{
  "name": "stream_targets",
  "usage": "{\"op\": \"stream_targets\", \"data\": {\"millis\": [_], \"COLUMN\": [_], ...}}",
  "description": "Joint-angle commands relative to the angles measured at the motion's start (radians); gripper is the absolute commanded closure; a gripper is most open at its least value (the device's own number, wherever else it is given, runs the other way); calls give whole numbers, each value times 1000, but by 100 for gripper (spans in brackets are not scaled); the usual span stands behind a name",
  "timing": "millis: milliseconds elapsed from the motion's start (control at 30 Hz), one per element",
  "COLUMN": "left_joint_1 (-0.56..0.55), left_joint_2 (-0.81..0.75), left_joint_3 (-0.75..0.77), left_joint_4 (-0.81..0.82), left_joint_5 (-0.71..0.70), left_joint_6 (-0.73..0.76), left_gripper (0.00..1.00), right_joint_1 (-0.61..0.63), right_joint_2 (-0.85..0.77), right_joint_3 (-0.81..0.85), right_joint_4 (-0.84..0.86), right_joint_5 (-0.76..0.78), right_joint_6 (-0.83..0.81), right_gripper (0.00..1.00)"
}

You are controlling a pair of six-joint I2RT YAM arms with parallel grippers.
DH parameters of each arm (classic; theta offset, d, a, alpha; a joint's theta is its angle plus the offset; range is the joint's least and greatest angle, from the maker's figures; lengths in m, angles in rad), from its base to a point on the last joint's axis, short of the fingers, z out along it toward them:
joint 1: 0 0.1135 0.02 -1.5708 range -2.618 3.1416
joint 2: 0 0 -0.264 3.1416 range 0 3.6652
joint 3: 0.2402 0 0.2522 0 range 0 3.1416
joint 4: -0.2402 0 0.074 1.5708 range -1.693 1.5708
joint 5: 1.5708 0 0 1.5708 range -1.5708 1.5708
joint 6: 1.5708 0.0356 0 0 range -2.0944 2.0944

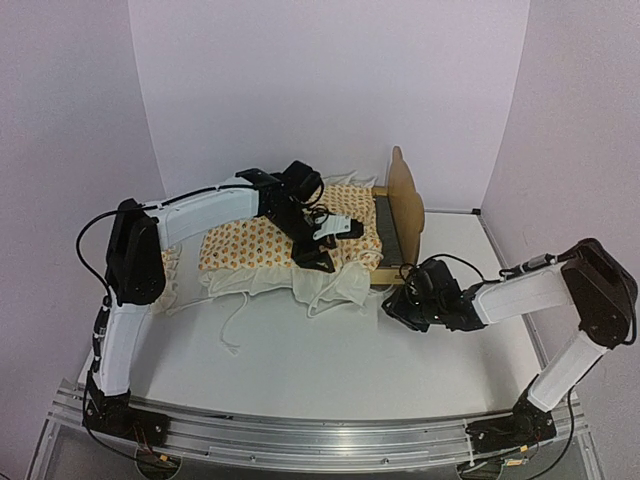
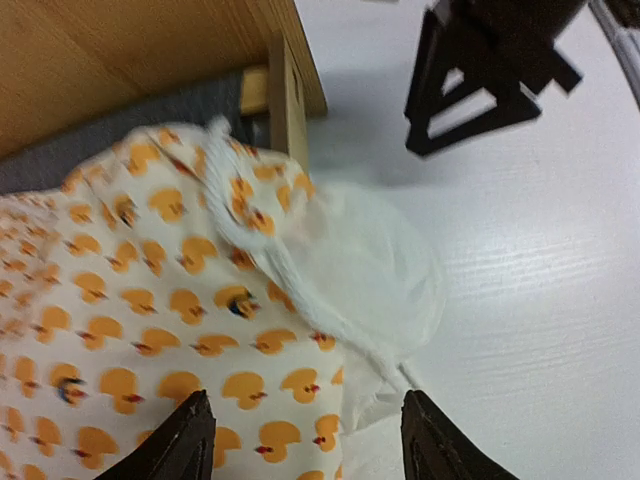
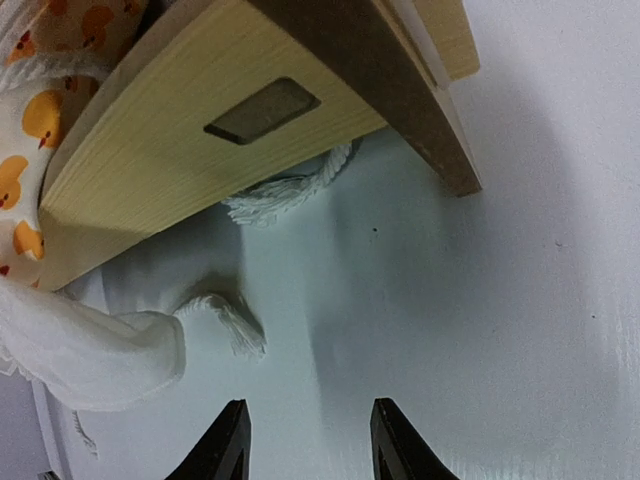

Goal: Set up the pet bed

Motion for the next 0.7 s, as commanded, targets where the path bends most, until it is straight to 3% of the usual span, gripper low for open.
{"op": "stream_targets", "data": {"millis": [0,367,533,600,667], "left_joint_1": [-21,-29,-29,-29,-29], "left_joint_2": [25,185,193,189,180], "left_joint_3": [-38,-17,-43,-29,-2], "left_joint_4": [-22,52,81,70,55], "left_joint_5": [-76,-174,-184,-177,-164], "left_joint_6": [72,42,33,16,-15], "left_gripper": [36,49,77,96,100], "right_joint_1": [-9,-20,-31,-40,-47], "right_joint_2": [53,87,126,145,157], "right_joint_3": [87,110,133,150,164], "right_joint_4": [71,53,53,53,52], "right_joint_5": [-13,-45,-20,-5,23], "right_joint_6": [9,-5,22,42,64], "right_gripper": [58,58,58,58,58]}}
